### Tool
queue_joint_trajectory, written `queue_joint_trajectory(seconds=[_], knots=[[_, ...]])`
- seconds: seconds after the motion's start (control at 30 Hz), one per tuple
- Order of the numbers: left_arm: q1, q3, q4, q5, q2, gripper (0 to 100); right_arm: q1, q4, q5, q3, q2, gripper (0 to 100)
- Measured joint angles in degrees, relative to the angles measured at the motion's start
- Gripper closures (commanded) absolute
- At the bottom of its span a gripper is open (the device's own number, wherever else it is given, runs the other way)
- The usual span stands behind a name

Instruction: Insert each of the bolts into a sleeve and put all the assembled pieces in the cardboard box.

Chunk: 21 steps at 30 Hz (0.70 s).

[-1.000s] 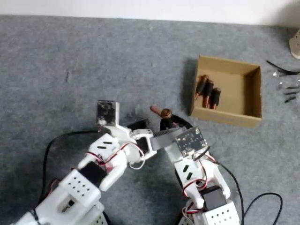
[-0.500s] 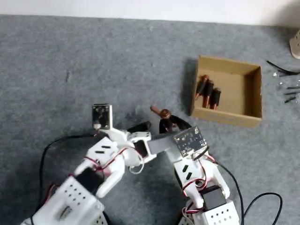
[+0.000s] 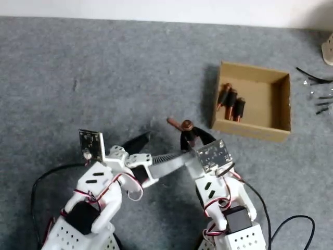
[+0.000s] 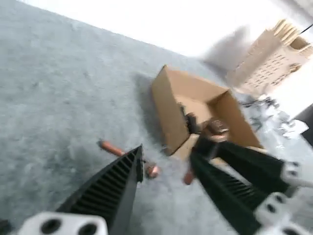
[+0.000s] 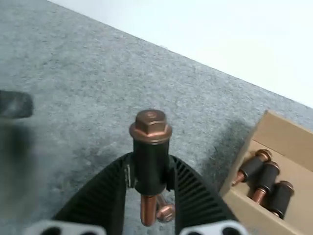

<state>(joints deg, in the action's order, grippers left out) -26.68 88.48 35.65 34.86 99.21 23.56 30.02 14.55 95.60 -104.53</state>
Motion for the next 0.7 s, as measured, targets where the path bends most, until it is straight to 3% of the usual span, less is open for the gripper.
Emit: queue_joint_trajectory(seconds=[0.13, 0.27, 0.5, 0.7], knots=[[5.1, 0.0, 0.0, -3.1, -0.4, 100, -1.8, 0.0, 0.0, 0.0, 0.0, 99.4], [10.0, 0.0, -1.1, -7.5, -0.4, 97, -3.7, 0.0, 0.0, 0.0, 0.0, 99.4], [18.5, 5.6, -10.3, -7.1, -0.4, 99, -5.4, 0.0, -0.1, 0.0, 0.0, 99.4], [20.1, 7.2, -12.4, -10.1, -0.4, 99, -6.4, 0.0, -0.1, 0.0, 0.0, 99.4]])
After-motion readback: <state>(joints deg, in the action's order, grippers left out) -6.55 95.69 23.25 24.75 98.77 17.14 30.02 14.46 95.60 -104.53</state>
